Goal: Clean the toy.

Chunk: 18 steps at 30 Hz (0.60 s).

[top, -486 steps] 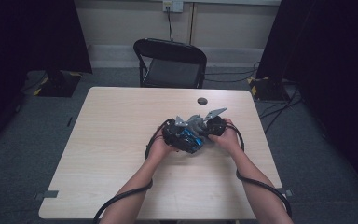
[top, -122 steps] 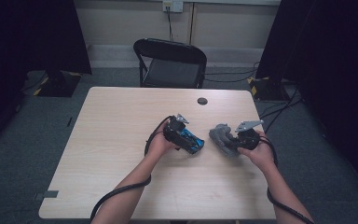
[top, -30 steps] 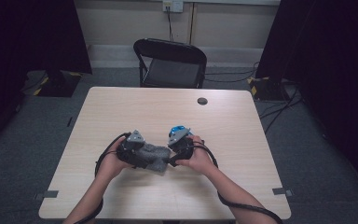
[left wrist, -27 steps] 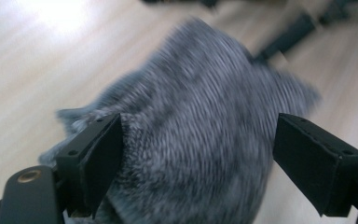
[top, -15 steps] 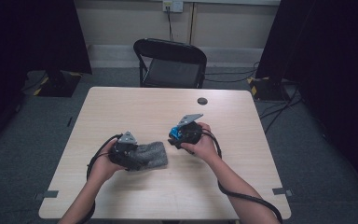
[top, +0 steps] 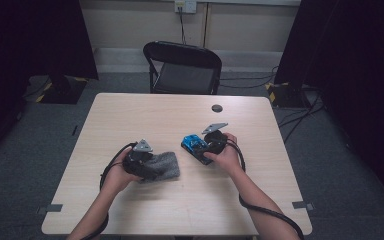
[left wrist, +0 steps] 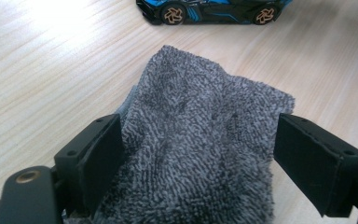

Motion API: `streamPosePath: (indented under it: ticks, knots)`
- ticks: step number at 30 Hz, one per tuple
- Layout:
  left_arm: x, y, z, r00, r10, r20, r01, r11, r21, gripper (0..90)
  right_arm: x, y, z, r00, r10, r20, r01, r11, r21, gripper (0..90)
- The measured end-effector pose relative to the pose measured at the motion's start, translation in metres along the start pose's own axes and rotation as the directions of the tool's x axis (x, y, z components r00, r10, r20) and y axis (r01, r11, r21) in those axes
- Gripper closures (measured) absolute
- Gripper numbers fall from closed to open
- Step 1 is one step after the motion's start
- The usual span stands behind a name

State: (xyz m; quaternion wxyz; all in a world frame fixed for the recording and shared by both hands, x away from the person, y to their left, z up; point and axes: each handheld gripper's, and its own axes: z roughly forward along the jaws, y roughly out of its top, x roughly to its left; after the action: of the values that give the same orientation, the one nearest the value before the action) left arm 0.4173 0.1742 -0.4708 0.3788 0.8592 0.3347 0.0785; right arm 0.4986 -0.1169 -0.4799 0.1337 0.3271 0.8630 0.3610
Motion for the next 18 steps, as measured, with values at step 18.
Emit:
streamPosePath:
  ticks: [18]
  knots:
    - [0.001,-0.005,0.005,0.9995,0.031,-0.005,-0.031,0.9993,0.020,15.6,0.005,-0.005,0.014,0.9992,-0.036,-0.015,0.036,0.999,0.032,21.9]
